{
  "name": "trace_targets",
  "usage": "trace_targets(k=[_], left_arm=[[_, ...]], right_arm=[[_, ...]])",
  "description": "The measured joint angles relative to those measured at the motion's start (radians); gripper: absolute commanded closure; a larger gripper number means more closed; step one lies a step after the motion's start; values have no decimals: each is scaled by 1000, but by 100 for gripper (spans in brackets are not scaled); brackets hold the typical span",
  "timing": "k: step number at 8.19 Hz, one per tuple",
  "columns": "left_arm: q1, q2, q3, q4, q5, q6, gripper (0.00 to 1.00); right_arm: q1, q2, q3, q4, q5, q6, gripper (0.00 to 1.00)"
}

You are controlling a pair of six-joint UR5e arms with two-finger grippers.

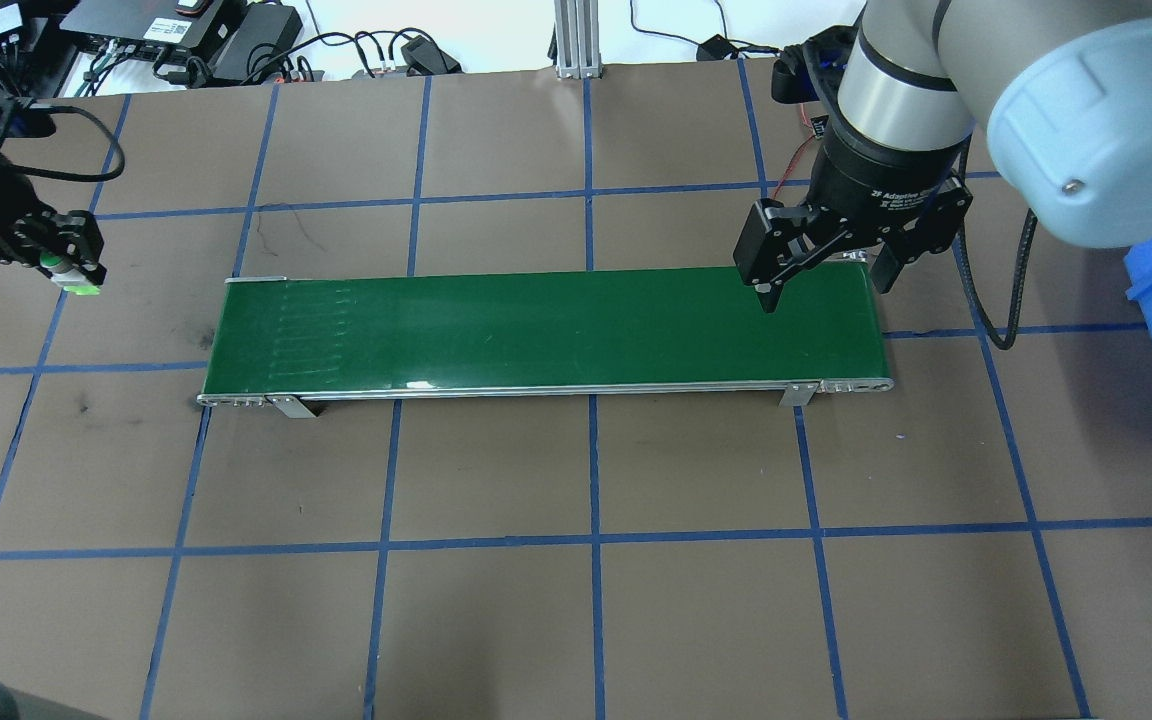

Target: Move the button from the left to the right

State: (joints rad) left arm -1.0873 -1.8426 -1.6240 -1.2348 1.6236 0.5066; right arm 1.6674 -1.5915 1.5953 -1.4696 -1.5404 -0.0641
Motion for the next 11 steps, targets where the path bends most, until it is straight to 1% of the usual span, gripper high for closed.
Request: trace_targets(k=[2,3,4,6,9,11], left_arm=[[-117,2,-2,-2,-8,-69,100],[-155,0,-3,3,-11,-92,100],[-174,-5,-5,7,-15,-101,100],[-188,-15,-24,10,-22,-117,100],[-190,-23,-102,32,-22,-145,100],[-190,-29,-128,60,-23,-151,100]], right_arm=[[0,0,0,0,-1,0,0],[0,1,0,0,-2,0,0],[0,1,0,0,-2,0,0],[0,3,0,0,-1,0,0],[0,4,0,0,-1,0,0],[0,4,1,0,-1,0,0]])
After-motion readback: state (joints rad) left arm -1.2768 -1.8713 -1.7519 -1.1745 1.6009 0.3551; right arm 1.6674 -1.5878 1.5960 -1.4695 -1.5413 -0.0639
